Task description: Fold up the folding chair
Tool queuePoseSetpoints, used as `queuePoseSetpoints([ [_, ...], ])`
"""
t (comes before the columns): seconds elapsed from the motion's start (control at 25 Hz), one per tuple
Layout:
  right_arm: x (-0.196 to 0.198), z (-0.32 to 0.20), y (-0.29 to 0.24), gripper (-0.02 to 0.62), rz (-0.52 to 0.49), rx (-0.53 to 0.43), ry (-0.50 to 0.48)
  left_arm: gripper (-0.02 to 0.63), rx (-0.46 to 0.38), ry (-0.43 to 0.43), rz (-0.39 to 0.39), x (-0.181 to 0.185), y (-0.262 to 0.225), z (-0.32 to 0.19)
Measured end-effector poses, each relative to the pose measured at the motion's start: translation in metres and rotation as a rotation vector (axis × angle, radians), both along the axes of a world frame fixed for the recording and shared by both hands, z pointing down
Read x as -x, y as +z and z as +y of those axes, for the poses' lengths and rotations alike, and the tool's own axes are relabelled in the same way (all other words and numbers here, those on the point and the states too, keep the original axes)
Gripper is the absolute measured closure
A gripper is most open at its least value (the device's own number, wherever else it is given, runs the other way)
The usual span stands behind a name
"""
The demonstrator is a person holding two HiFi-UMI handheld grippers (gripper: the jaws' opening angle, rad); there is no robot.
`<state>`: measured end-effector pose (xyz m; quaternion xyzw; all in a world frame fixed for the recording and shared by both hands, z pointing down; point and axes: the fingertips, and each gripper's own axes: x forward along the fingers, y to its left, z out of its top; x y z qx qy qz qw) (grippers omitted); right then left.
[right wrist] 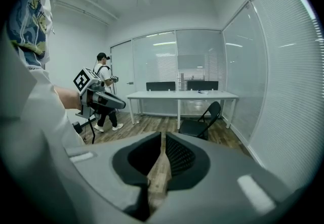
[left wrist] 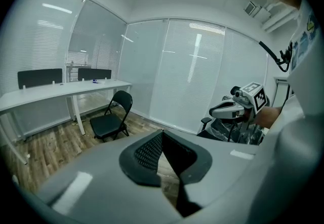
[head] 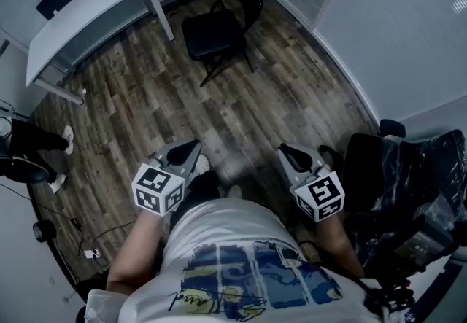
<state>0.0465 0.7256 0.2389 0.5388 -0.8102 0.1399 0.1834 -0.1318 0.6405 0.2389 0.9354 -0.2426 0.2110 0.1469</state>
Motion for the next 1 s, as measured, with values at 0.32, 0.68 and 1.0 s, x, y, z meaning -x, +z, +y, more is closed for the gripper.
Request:
queuePoseSetpoints([
  [0.32,-0.009,-0.034,0.003,0.552,-0.006,0.011,0.037,0.6,0.036,0.01,0.009,-0.009,0.011,-0.037],
  [0.68,-0.015,-0.117,-0.001,0.547,0.017,0.042,0.035,0.599,0.041,0.046,0.038,-0.031,0.01,-0.121],
  [1.0,-0.013,-0.192,-0.003,0.546,0.026,0.046,0.056,0.6,0.047,0.031,0.04,-0.02,0.017,-0.194],
])
